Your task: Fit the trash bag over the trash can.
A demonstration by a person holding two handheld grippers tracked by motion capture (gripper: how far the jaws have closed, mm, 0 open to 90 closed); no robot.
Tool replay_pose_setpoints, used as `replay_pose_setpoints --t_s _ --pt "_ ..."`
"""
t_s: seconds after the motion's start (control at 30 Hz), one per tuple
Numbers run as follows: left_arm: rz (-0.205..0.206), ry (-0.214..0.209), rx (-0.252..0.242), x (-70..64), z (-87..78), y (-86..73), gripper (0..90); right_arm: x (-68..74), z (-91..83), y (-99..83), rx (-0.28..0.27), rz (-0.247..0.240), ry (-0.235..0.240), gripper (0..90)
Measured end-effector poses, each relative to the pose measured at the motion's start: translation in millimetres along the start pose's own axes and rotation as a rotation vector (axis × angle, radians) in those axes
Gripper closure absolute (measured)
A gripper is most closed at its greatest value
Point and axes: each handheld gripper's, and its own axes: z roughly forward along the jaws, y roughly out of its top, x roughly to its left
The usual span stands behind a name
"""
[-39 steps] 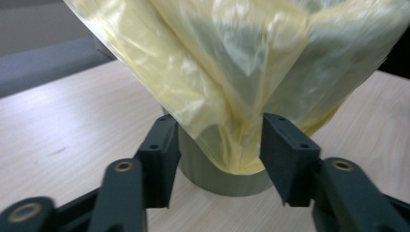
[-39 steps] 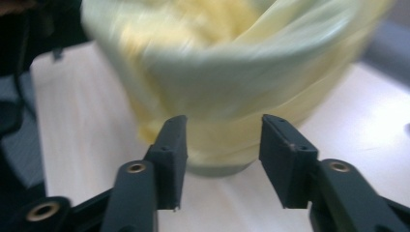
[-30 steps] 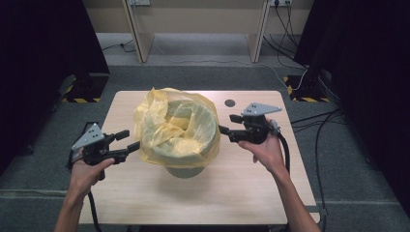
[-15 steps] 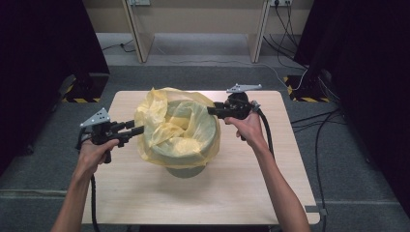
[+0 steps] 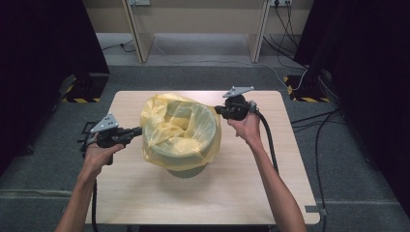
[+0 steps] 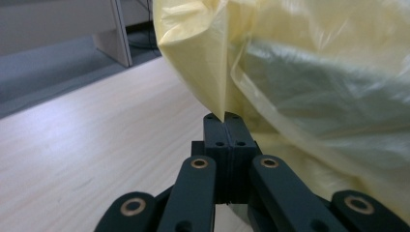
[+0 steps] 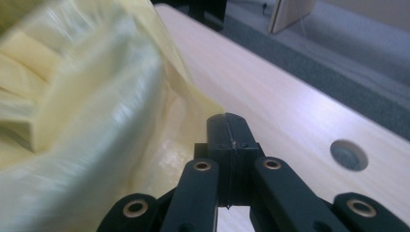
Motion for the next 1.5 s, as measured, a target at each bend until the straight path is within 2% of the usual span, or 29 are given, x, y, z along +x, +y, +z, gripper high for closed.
replay_pose_setpoints --t_s 0.1,0.23,0.3,0.4,0.57,0.63,0.73,0.8,0.9,1.0,1.1,1.23,1.27,1.3,1.4,1.5 --pt "0.015 0.003 0.05 -3.5 12.1 -9.6 89.8 -2.7 16.9 -8.6 0.06 -0.007 0.017 90.0" --pt "0.007 -0.002 0.064 -4.0 19.7 -18.2 89.8 -1.7 34.3 -16.0 0.094 -0.025 0.048 90.0" --pt "-0.005 0.0 0.048 -2.6 19.0 -19.4 89.8 0.0 40.8 -18.2 0.109 -0.035 0.06 90.0" --pt "-0.013 0.015 0.016 -0.4 7.3 -15.4 88.2 -0.1 43.2 -19.7 0.106 -0.024 0.067 88.8" --pt "-0.022 0.042 -0.02 5.1 -17.2 -2.3 76.4 -4.8 23.8 -11.6 0.04 0.052 0.003 58.4" --pt "-0.028 0.048 -0.037 5.9 -23.8 2.9 70.5 -3.0 10.0 -5.2 0.003 0.058 -0.036 53.3" --pt "-0.033 0.061 -0.046 6.2 -30.6 9.6 61.4 4.0 -16.1 4.4 -0.079 0.081 -0.059 47.7" --pt "-0.036 0.074 -0.058 6.6 -34.1 13.7 55.9 12.0 -33.4 10.4 -0.129 0.074 -0.063 47.3" --pt "-0.037 0.094 -0.068 6.7 -37.7 19.7 51.8 28.5 -51.7 14.4 -0.163 0.055 -0.042 47.2" --pt "-0.039 0.103 -0.08 5.5 -41.2 25.6 47.5 48.4 -58.0 13.8 -0.139 0.024 -0.012 46.2" --pt "-0.051 0.101 -0.1 4.4 -44.4 31.4 43.7 61.8 -54.0 9.1 -0.103 0.015 -0.032 45.4" --pt "-0.076 0.093 -0.124 4.8 -46.5 39.7 38.4 59.8 -38.7 4.7 -0.032 -0.015 -0.065 55.6" --pt "-0.079 0.092 -0.126 4.7 -46.6 42.0 37.3 57.2 -34.9 5.0 -0.038 -0.001 -0.038 61.1" --pt "-0.082 0.089 -0.134 4.2 -46.7 44.1 36.5 54.7 -31.8 6.3 -0.039 0.001 -0.017 62.3" --pt "-0.106 0.057 -0.168 1.9 -46.1 50.1 36.5 47.5 -22.7 15.1 -0.029 -0.028 -0.018 68.3" --pt "-0.111 0.039 -0.163 -1.4 -41.9 55.8 33.5 38.5 -10.1 24.5 -0.03 -0.029 0.012 68.8"
